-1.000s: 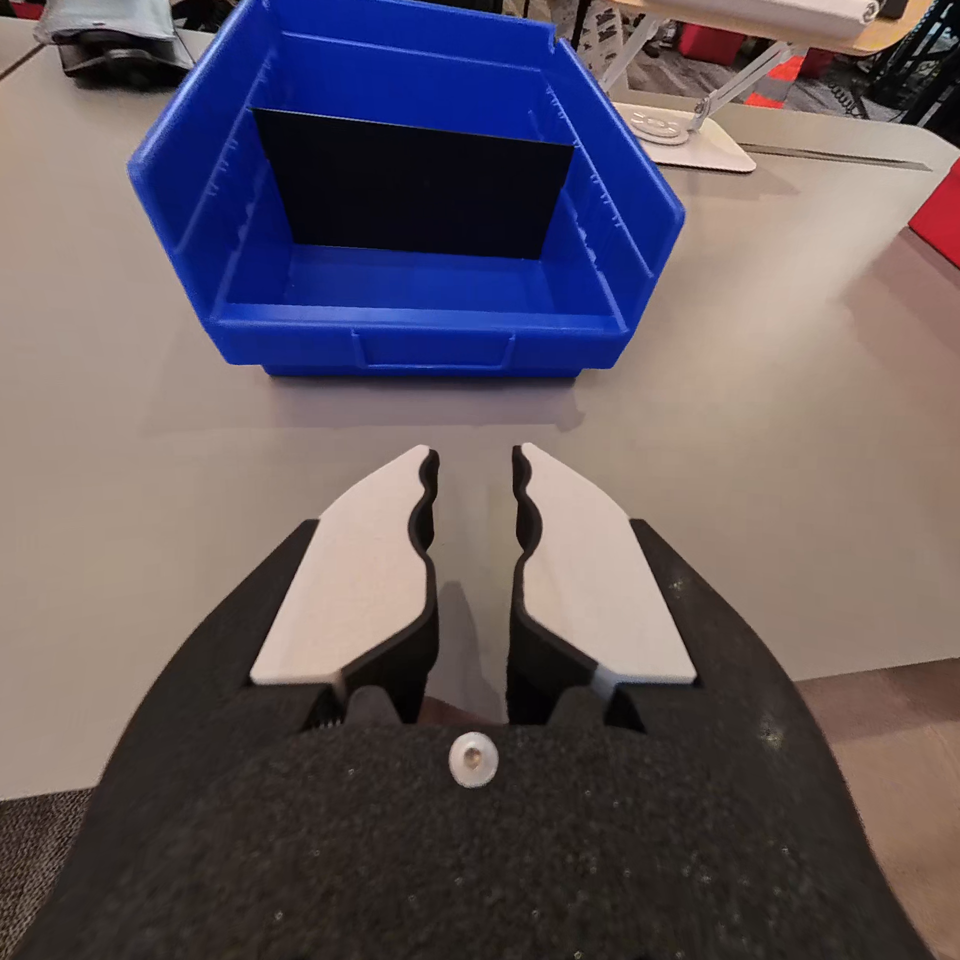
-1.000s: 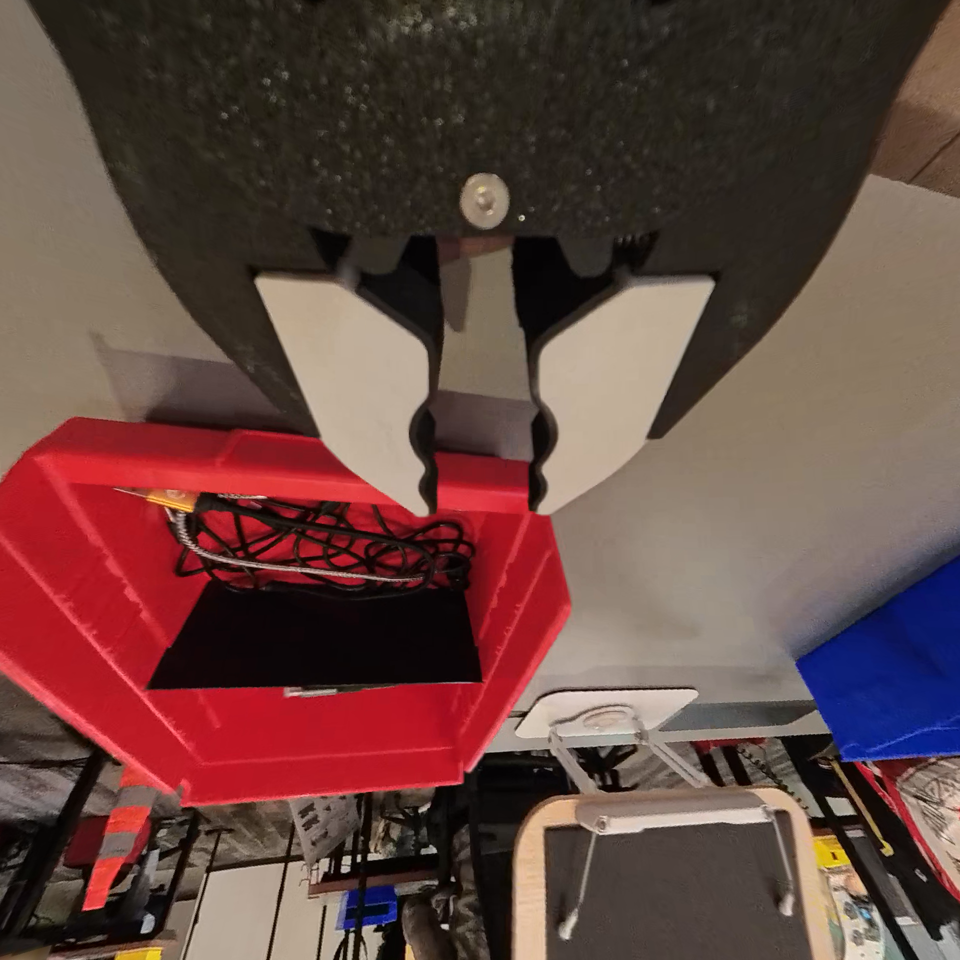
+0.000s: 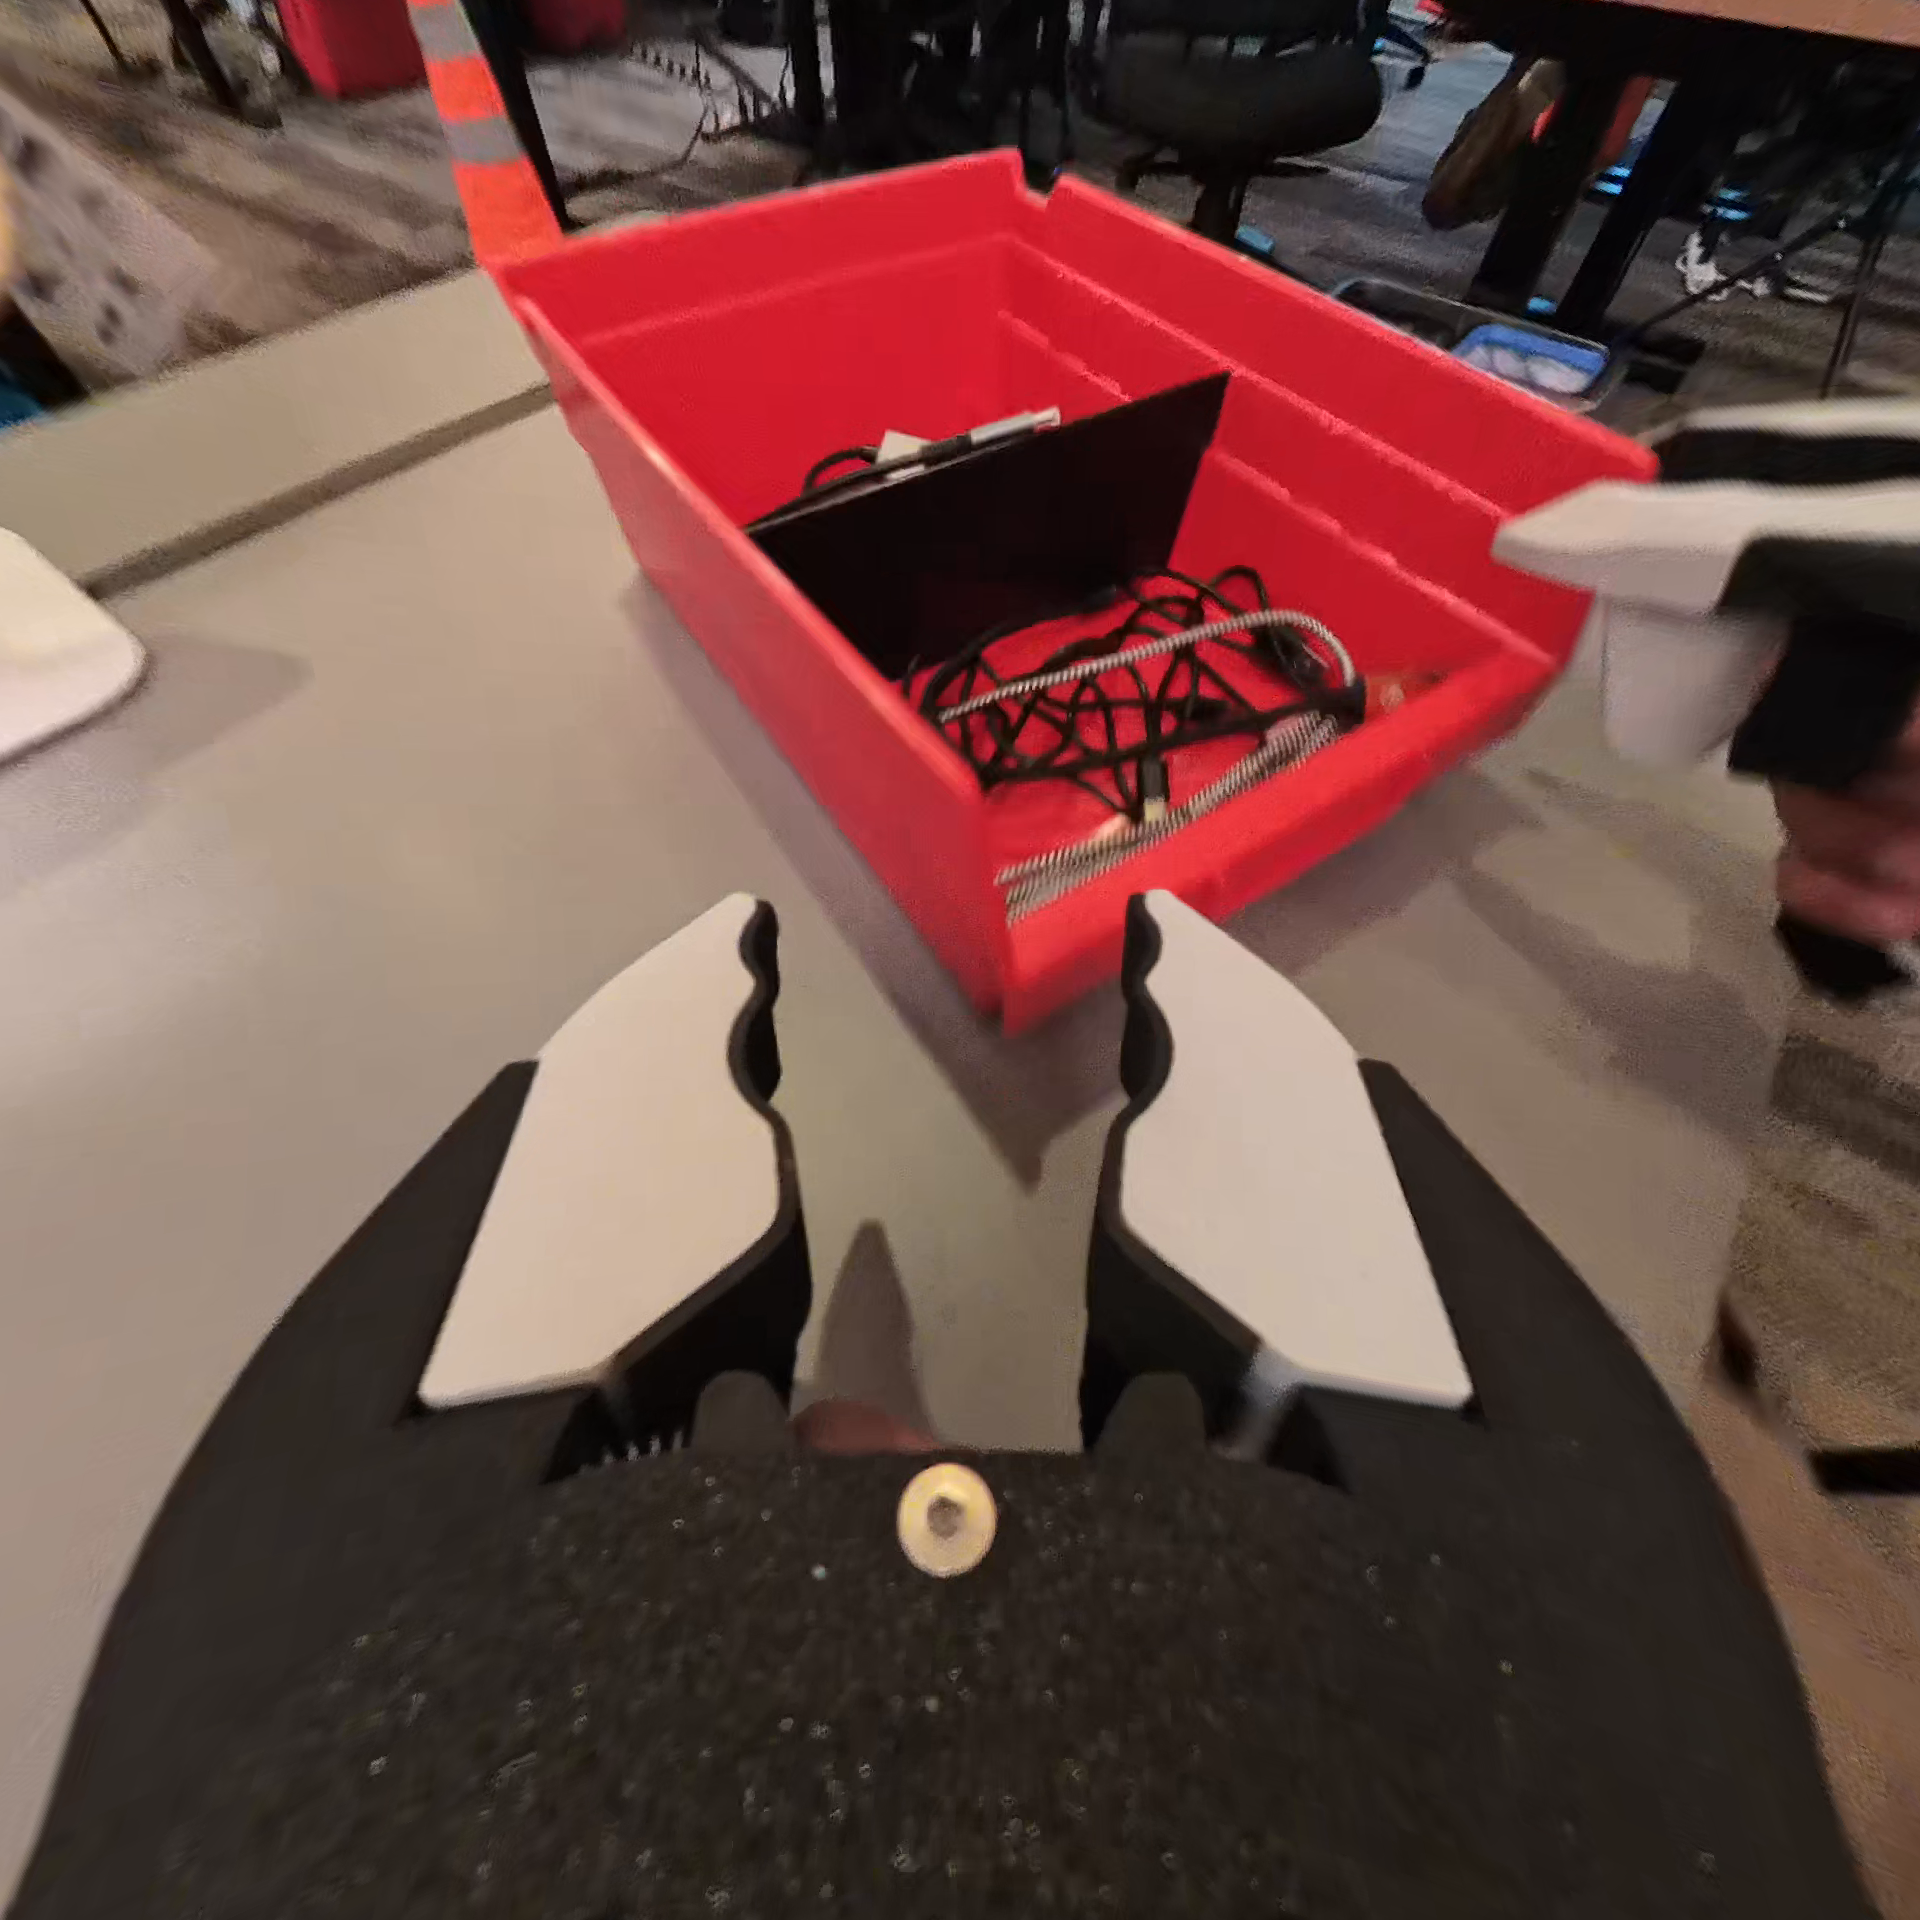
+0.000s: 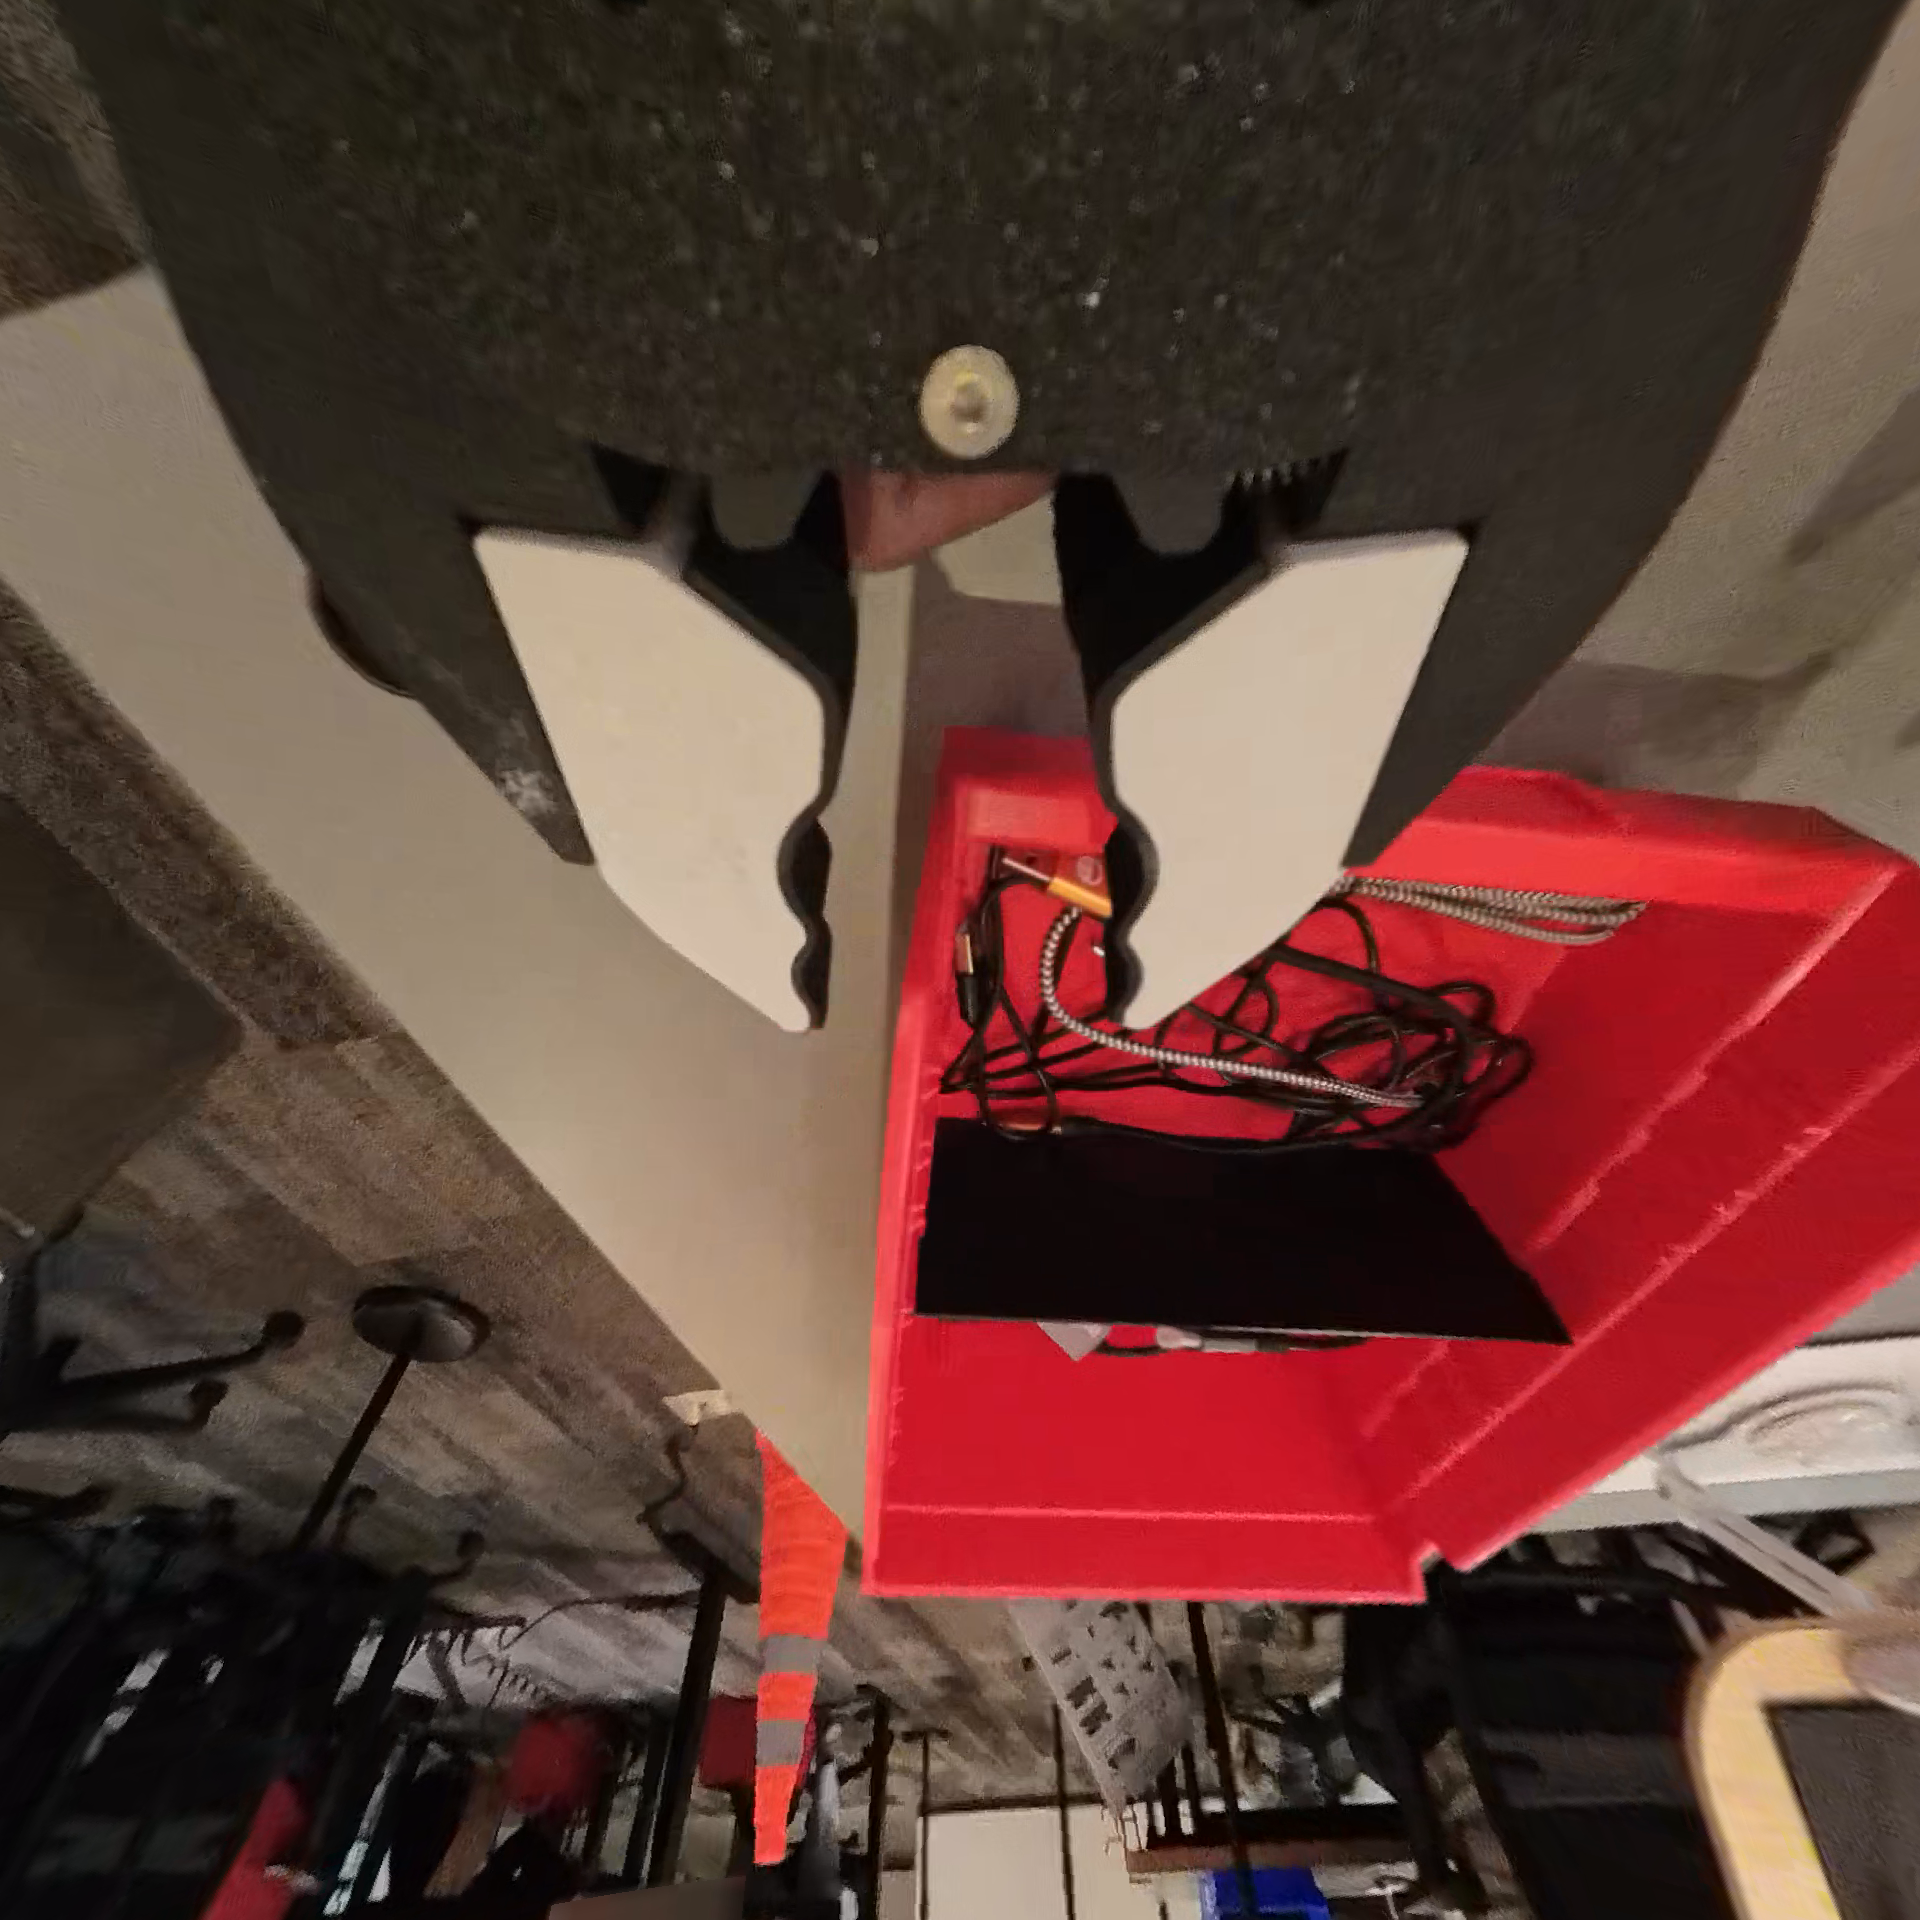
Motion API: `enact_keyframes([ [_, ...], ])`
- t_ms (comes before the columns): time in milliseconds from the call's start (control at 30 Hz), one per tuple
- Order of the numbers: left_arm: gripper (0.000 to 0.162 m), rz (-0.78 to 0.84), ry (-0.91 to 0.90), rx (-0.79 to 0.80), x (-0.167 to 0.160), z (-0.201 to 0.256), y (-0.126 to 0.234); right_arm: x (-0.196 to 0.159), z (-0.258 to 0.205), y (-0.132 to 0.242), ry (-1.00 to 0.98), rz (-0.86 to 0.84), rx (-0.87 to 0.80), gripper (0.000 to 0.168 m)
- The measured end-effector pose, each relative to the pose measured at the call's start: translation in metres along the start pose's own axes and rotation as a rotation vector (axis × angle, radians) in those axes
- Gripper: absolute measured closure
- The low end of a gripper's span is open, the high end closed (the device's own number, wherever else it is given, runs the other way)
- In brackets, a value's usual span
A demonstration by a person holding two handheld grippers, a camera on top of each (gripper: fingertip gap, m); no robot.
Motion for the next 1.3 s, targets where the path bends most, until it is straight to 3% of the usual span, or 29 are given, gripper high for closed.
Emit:
enact_keyframes([
  [67,0.109,-0.052,0.033,0.080,-0.003,-0.009,-0.033,-0.013,-0.006,-0.021,-0.055,-0.058,0.108,0.130],
  [133,0.134,-0.055,0.121,0.061,-0.004,-0.015,-0.046,-0.023,-0.012,-0.029,-0.104,-0.086,0.188,0.144],
  [167,0.147,-0.040,0.155,0.073,-0.001,-0.019,-0.046,-0.022,-0.012,-0.026,-0.115,-0.080,0.197,0.152],
  [267,0.157,0.033,0.027,0.232,0.008,-0.026,-0.033,-0.007,-0.020,-0.015,-0.004,-0.048,0.093,0.160],
  [433,0.158,0.101,0.040,0.293,0.006,-0.060,0.029,0.027,-0.073,0.008,0.018,0.057,0.092,0.163],
  [667,0.157,0.137,0.072,0.502,-0.026,-0.149,0.150,0.051,-0.215,0.011,0.074,0.092,0.305,0.163],
  [800,0.157,0.111,0.054,0.610,-0.046,-0.187,0.179,0.046,-0.272,-0.006,0.143,0.011,0.334,0.165],
  [867,0.157,0.094,0.058,0.640,-0.052,-0.202,0.181,0.042,-0.292,-0.010,0.123,-0.010,0.406,0.154],
  [933,0.156,0.064,0.177,0.579,-0.063,-0.208,0.181,0.044,-0.305,-0.007,0.183,0.019,0.475,0.136],
  [1000,0.143,0.081,0.280,0.460,-0.065,-0.199,0.192,0.044,-0.306,-0.001,0.259,0.028,0.499,0.138],
  [1067,0.129,0.147,0.344,0.350,-0.057,-0.181,0.216,0.041,-0.308,0.016,0.314,0.054,0.601,0.131],
  [1133,0.126,0.196,0.365,0.293,-0.057,-0.169,0.250,0.024,-0.311,0.037,0.414,0.009,0.729,0.122],
  [1200,0.126,0.245,0.344,0.410,-0.069,-0.188,0.295,0.007,-0.307,0.059,0.464,-0.040,0.799,0.130],
  [1300,0.125,0.284,0.412,0.668,-0.100,-0.252,0.367,-0.005,-0.314,0.096,0.358,-0.054,0.957,0.131],
])
Point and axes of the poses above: each gripper's, where its closed fingertips meet, y back along the fingers, x out of its top, z = x × y across the jaws, the point moved 2 cm from there along y, back along the fingers, and after that the axes turned 13 degrees about y, right-handed, at the moved point
